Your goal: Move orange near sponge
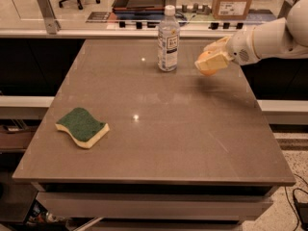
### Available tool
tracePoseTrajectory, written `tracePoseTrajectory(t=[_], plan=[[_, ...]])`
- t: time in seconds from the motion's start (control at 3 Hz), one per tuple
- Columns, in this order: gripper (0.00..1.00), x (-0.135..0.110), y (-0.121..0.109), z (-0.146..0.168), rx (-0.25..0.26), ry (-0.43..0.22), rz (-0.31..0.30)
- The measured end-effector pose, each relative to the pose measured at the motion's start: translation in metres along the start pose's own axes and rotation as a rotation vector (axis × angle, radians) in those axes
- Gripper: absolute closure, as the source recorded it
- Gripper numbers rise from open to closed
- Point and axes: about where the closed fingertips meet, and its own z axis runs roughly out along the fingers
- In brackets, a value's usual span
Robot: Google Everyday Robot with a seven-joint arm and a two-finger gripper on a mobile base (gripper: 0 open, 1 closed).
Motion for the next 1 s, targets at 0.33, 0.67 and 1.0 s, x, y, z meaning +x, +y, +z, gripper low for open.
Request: tracePoseTrajectory(t=[0.33,0.67,1.0], plan=[[1.0,-0.02,0.01,-0.006,-0.021,-0.001,-0.013],[1.0,-0.027,0.034,0.003,-0.074,-0.045,-0.017],[1.0,-0.037,0.069,0.013,-0.135,-0.109,-0.027]])
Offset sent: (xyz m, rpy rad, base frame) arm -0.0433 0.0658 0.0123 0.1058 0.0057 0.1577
